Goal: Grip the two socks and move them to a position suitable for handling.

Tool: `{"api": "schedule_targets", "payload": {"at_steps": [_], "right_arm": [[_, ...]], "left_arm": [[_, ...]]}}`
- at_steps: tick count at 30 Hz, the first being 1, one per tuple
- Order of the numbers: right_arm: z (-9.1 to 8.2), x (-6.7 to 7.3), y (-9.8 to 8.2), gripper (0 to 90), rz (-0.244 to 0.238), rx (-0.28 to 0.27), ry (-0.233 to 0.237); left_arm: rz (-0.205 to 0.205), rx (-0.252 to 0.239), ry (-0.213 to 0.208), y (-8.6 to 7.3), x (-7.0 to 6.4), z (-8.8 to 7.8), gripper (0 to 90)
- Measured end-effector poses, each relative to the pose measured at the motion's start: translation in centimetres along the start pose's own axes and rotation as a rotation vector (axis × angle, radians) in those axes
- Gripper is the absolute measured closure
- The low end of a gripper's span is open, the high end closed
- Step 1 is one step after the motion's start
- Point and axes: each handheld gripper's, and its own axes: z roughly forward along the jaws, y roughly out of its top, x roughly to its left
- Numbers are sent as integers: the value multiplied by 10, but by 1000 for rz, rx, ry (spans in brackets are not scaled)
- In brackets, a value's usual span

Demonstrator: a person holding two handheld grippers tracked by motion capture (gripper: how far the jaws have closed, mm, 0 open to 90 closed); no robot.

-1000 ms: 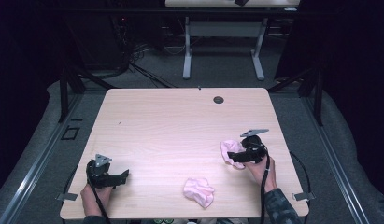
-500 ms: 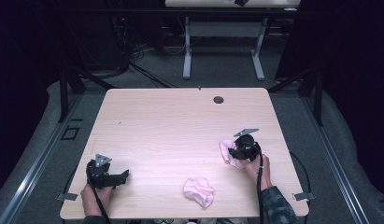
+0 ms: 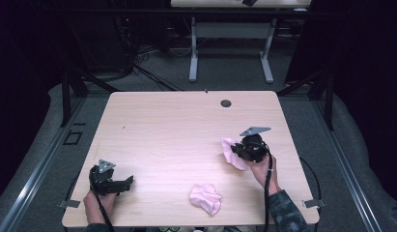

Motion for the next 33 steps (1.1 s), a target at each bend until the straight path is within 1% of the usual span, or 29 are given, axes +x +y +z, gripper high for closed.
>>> {"api": "schedule_targets", "payload": {"at_steps": [1,2,4,5,7,8,9,10,11,12,13,15,16,17,18,19,20,21,22,23,24,25,26,27,30,32,33], "right_arm": [[0,0,0,800,0,0,0],[-2,15,12,797,-47,-8,36],[1,27,20,794,-83,-5,58],[1,27,20,794,-83,-5,58],[10,40,25,789,-117,17,92],[22,48,26,784,-134,42,115],[22,48,26,784,-134,42,115],[36,56,24,773,-148,72,141],[36,56,24,773,-148,72,141],[53,60,20,726,-158,104,142],[53,60,20,726,-158,104,142],[66,60,16,588,-150,136,150],[67,58,12,500,-135,142,157],[67,58,12,500,-135,142,157],[63,56,11,449,-132,135,156],[52,52,8,374,-119,104,149],[46,49,6,338,-112,89,147],[46,49,6,338,-112,89,147],[39,47,3,312,-102,77,144],[27,43,-3,269,-89,63,144],[22,42,-7,248,-80,55,144],[22,42,-7,248,-80,55,144],[17,42,-11,234,-78,59,138],[5,41,-19,209,-88,47,122],[-9,39,-29,192,-92,50,112],[-15,37,-35,192,-86,49,110],[-15,37,-35,192,-86,49,110]], "left_arm": [[0,0,0,0,0,0,2],[0,0,1,0,0,0,2],[2,1,1,0,0,0,3],[2,1,1,0,0,0,2],[1,1,2,0,0,0,2],[1,1,2,0,0,0,2],[1,1,2,0,0,0,2],[1,1,2,0,0,0,3],[1,1,2,0,0,0,2],[1,1,2,0,0,0,2],[1,1,2,0,0,0,2],[1,2,2,0,0,0,3],[1,1,2,0,0,0,2],[1,1,2,0,0,0,2],[1,1,2,0,0,0,2],[1,1,2,0,0,0,2],[1,1,2,0,0,0,3],[1,1,2,0,0,0,2],[0,1,2,0,0,0,2],[0,2,3,0,0,0,2],[-2,1,5,0,0,0,2],[-2,1,5,0,0,0,2],[-6,-1,7,0,0,0,2],[-7,0,7,0,0,0,2],[-7,-1,8,0,0,0,1],[-14,1,16,1,-1,0,0],[-14,1,16,1,-1,0,0]]}}
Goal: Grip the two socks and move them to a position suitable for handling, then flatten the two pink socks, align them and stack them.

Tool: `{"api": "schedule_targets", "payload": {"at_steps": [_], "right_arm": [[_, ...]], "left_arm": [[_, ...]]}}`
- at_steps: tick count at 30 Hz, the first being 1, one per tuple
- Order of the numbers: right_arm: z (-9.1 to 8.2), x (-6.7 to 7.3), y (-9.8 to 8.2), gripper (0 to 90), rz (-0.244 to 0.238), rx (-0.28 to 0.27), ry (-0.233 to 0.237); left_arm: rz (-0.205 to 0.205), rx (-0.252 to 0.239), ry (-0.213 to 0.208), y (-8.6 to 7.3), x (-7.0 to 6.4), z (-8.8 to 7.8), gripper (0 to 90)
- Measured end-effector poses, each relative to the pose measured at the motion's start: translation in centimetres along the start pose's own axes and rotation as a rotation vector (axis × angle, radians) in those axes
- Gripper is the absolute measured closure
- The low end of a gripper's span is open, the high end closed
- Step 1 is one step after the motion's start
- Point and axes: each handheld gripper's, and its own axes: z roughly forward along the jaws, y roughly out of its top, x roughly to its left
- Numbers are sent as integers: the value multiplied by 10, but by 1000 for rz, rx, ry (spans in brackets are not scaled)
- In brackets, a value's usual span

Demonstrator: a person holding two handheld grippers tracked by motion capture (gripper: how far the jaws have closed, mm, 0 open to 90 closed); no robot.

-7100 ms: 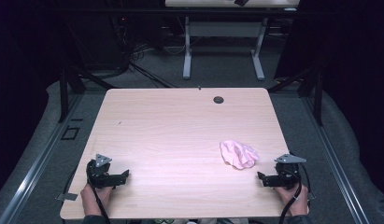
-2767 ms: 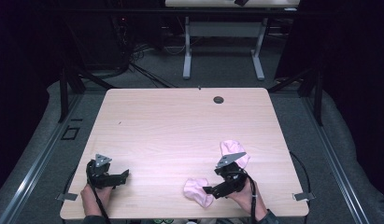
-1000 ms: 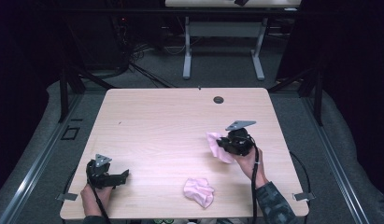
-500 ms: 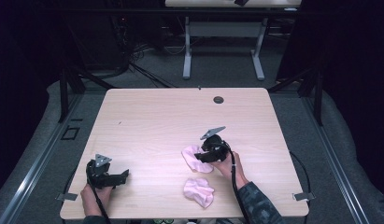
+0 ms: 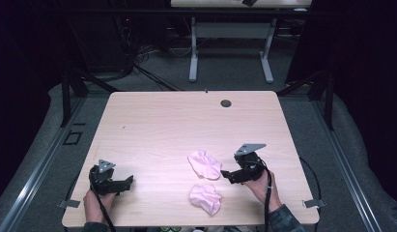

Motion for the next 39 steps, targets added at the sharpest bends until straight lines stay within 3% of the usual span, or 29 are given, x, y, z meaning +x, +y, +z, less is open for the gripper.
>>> {"api": "schedule_targets", "payload": {"at_steps": [5,10,12,14,15,21,22,23,24,26,28,29,34,39], "right_arm": [[-13,1,-16,199,20,-17,1],[-18,6,-21,204,5,-7,0],[-19,11,-23,218,-4,-6,7],[-19,12,-23,225,-12,1,15],[-18,15,-22,240,-24,2,27],[-7,33,-13,347,-79,22,72],[-7,33,-13,347,-79,22,72],[-1,40,-9,392,-113,32,98],[-1,40,-9,392,-113,32,98],[8,46,-5,429,-138,58,126],[23,53,-1,485,-183,100,159],[23,53,-1,485,-183,100,159],[45,53,-2,565,-187,159,176],[50,56,-7,649,-192,180,165]], "left_arm": [[-43,43,33,1,-5,-6,0],[-54,-6,7,0,-15,-17,0],[-40,-26,-39,3,-28,-24,0],[-31,-30,-59,4,-34,-25,0],[-11,-42,-97,7,-46,-27,2],[58,-52,-244,12,-88,-31,2],[58,-52,-244,12,-88,-31,5],[72,-50,-295,11,-101,-30,14],[72,-50,-295,11,-101,-30,30],[104,-36,-336,11,-114,-28,39],[146,-22,-421,10,-137,-25,92],[146,-22,-421,10,-137,-25,132],[207,14,-508,11,-163,-19,204],[236,50,-565,12,-180,-12,338]]}}
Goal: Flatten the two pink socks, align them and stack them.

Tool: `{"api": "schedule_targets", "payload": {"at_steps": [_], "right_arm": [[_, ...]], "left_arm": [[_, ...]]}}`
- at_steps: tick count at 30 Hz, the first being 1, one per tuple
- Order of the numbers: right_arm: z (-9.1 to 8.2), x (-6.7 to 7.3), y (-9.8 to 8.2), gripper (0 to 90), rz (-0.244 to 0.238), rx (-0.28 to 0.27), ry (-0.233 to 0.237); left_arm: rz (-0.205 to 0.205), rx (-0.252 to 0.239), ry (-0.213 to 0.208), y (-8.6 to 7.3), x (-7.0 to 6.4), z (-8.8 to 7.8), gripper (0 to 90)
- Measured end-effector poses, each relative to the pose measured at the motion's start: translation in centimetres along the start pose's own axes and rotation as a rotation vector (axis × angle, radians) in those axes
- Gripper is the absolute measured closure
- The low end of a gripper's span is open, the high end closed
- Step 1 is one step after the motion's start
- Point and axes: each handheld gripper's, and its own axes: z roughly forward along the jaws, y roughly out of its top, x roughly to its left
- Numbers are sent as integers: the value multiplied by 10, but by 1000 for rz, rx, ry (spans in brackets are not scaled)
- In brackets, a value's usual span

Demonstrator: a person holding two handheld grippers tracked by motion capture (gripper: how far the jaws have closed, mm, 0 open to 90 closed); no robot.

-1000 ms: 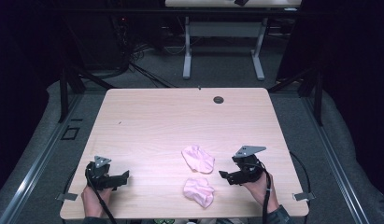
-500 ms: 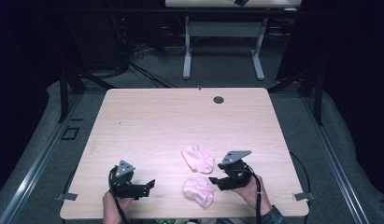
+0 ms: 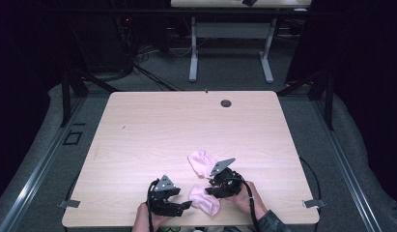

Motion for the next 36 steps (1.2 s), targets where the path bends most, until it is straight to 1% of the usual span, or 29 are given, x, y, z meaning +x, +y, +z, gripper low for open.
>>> {"api": "schedule_targets", "payload": {"at_steps": [2,3,4,5,6,7,9,10,12,13,14,16,17,18,19,20,21,22,23,24,27,28,29,30,31,32,34,35,36], "right_arm": [[1,2,-2,681,1,-2,-8],[1,3,-2,697,-2,-2,-9],[1,4,-3,720,0,-3,-12],[1,4,-3,741,-2,-5,-11],[1,5,-4,771,-4,-8,-7],[1,6,-4,790,1,-9,-3],[1,5,-6,816,6,-17,8],[1,6,-7,825,18,-23,7],[1,5,-8,832,35,-31,14],[0,5,-8,834,44,-34,12],[0,5,-9,836,58,-47,15],[-3,5,-11,838,78,-74,12],[-5,5,-11,838,93,-88,16],[-8,5,-11,838,102,-103,10],[-12,6,-11,838,117,-122,3],[-17,7,-11,838,129,-148,2],[-20,8,-10,838,132,-156,-1],[-25,9,-9,838,133,-175,-9],[-29,11,-8,838,135,-186,-12],[-35,13,-6,838,145,-206,-21],[-46,17,-4,838,151,-241,-35],[-50,18,-3,838,155,-250,-39],[-54,19,-3,838,163,-262,-48],[-57,19,-3,837,166,-268,-50],[-59,20,-4,837,174,-276,-52],[-63,19,-7,837,190,-280,-65],[-63,15,-11,837,213,-280,-72],[-63,13,-13,837,230,-285,-74],[-60,9,-18,837,256,-276,-74]], "left_arm": [[5,9,2,1,-3,3,375],[7,18,-9,2,-4,6,399],[3,28,-10,2,-5,7,411],[3,31,-8,3,-6,9,433],[4,27,-15,3,-6,10,471],[0,25,-14,3,-7,11,495],[14,27,-12,4,-8,13,561],[9,25,-7,5,-9,14,603],[18,30,-13,6,-9,15,686],[23,33,-9,6,-9,16,723],[24,34,-14,6,-8,16,785],[21,23,-17,7,-8,14,849],[28,20,-15,8,-7,13,857],[25,16,-19,9,-6,10,861],[37,9,-15,11,-5,7,862],[39,7,-17,13,-4,4,864],[43,0,-15,16,-3,1,864],[45,-5,-14,19,-3,-3,864],[60,-6,-11,24,-3,-7,864],[68,-7,-5,28,-4,-10,865],[99,-4,6,42,-5,-18,865],[123,3,13,49,-6,-21,865],[132,6,18,52,-7,-21,865],[138,10,19,56,-7,-22,864],[159,20,15,64,-9,-21,864],[167,24,15,67,-10,-19,861],[179,32,19,71,-11,-13,842],[171,47,19,72,-9,-5,812],[154,51,19,71,-8,0,764]]}}
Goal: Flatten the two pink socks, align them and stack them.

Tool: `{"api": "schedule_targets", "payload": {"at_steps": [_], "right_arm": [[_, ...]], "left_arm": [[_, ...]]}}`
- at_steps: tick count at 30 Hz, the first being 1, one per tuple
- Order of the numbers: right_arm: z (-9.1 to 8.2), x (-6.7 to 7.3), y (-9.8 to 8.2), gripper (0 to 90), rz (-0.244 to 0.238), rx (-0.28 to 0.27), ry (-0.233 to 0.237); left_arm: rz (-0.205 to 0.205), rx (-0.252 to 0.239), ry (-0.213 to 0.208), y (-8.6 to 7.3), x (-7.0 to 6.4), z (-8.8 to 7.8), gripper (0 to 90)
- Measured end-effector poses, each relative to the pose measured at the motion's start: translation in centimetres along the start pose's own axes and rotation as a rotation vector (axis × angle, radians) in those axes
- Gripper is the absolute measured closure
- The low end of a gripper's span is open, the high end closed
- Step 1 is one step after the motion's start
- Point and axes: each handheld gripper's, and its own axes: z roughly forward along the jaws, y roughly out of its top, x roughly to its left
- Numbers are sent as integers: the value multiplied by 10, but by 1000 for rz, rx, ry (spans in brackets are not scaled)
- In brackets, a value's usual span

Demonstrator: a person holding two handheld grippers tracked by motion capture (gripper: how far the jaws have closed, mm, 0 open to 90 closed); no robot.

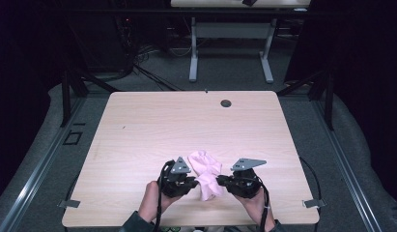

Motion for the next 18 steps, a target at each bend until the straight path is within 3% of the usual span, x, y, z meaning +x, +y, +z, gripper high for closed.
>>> {"api": "schedule_targets", "payload": {"at_steps": [4,8,11,18], "right_arm": [[8,-13,-12,836,57,30,-16],[13,-18,-18,834,77,41,-42],[14,-19,-19,834,86,37,-49],[13,-15,-20,833,85,24,-54]], "left_arm": [[-58,6,9,-13,-2,13,497],[-78,-21,18,-30,-14,11,359],[-95,-36,38,-37,-24,11,331],[-74,17,90,-36,-46,32,375]]}}
